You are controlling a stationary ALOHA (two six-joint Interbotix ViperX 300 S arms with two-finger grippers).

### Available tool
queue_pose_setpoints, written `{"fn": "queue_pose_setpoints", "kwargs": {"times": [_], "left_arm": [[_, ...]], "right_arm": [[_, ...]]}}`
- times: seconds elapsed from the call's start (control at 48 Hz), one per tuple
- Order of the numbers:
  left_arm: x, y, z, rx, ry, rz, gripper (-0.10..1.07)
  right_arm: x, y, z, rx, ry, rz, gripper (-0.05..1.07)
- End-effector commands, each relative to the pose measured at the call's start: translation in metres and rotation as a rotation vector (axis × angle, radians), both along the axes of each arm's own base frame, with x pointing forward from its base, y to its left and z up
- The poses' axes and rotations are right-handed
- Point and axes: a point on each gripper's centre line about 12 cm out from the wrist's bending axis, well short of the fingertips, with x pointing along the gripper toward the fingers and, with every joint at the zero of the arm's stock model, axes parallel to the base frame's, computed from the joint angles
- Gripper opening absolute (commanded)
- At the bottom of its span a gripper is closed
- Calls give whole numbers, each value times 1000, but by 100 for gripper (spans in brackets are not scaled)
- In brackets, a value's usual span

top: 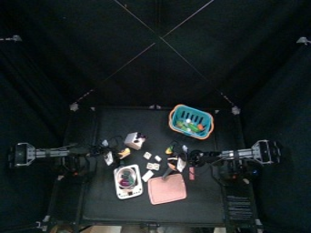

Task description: Hand over egg sushi

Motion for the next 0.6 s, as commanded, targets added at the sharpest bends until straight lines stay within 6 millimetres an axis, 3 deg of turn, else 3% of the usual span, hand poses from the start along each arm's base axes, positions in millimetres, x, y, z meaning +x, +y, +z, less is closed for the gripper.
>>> {"fn": "queue_pose_setpoints", "kwargs": {"times": [0.0, 0.25, 0.583], "left_arm": [[14, -4, 19, 12, -65, -30, 53], [51, -19, 57, 50, -243, -107, 53], [99, -46, 70, 87, -399, -199, 53]], "right_arm": [[1, -1, 10, -9, -34, 5, 70], [-8, 10, 30, -158, -88, 132, 72], [-26, 31, 70, -153, -260, 236, 78]]}}
